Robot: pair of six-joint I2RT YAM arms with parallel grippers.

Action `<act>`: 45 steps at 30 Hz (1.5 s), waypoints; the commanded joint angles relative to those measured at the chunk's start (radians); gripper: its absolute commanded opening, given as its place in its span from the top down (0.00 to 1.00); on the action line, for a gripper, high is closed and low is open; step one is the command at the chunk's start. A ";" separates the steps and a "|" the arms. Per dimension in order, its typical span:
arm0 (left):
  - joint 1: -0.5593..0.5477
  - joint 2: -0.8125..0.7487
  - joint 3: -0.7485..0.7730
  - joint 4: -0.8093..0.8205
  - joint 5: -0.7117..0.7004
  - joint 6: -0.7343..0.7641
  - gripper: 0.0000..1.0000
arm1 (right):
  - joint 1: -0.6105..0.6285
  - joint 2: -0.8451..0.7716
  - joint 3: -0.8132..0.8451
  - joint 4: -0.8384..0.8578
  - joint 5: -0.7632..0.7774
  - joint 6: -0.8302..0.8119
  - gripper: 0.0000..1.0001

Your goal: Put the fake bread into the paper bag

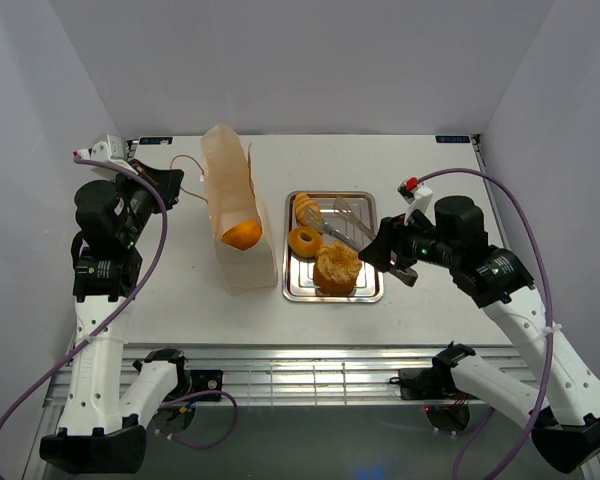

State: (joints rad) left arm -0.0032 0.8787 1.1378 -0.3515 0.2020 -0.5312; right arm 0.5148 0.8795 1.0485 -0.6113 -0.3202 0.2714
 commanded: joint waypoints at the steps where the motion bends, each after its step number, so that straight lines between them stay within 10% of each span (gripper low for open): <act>1: 0.002 -0.015 -0.009 -0.003 0.005 0.014 1.00 | -0.035 -0.011 -0.025 -0.085 0.118 -0.060 0.33; 28: 0.002 -0.027 -0.042 0.022 0.073 -0.006 1.00 | -0.162 0.006 -0.258 -0.119 0.026 -0.047 0.40; 45: 0.002 -0.037 -0.050 0.020 0.083 -0.009 1.00 | -0.213 0.039 -0.061 -0.097 0.030 -0.058 0.79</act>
State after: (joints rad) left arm -0.0032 0.8612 1.0889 -0.3317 0.2718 -0.5400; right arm 0.3107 0.9176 0.8635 -0.7509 -0.2893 0.2268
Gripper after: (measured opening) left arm 0.022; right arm 0.369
